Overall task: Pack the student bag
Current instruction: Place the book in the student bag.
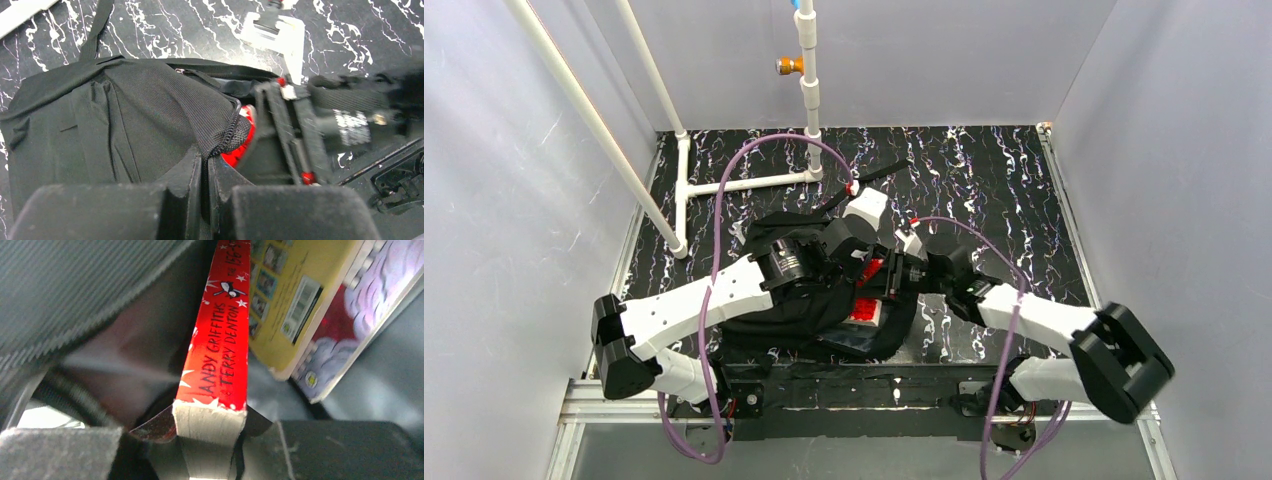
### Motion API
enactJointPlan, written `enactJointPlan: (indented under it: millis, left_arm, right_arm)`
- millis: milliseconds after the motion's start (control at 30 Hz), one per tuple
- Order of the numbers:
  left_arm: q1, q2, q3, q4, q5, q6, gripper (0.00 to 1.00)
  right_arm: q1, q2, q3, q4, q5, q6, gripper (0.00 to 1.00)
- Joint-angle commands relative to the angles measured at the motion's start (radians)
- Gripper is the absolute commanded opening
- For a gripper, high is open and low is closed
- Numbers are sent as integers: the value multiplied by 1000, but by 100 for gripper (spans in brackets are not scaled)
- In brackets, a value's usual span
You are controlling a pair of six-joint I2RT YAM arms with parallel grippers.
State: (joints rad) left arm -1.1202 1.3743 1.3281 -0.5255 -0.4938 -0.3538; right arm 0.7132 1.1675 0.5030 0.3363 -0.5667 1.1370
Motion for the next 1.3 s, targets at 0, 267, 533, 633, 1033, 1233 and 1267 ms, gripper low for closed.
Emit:
enactJointPlan:
  millis: [0, 267, 533, 633, 1033, 1233, 1267]
  left_arm:
    - [-1, -74, -11, 48, 22, -44, 0]
    - [-1, -101, -47, 51, 29, -51, 0]
    - [-1, -120, -85, 78, 46, -61, 0]
    - [-1, -115, -94, 96, 57, -58, 0]
    - [-1, -119, -89, 71, 69, -70, 0]
    - [-1, -123, -87, 56, 53, -81, 0]
    - [0, -119, -84, 52, 50, -77, 0]
  right_arm:
    - [22, 163, 67, 365, 111, 45, 1]
    - [46, 394, 161, 368, 137, -52, 44]
    - [46, 168, 158, -179, 279, -288, 84]
    - [46, 88, 127, -247, 310, -315, 85]
    - [51, 254, 187, -95, 223, -319, 22]
    - [50, 238, 176, -52, 140, -308, 1]
    - [46, 226, 167, -48, 128, -309, 1]
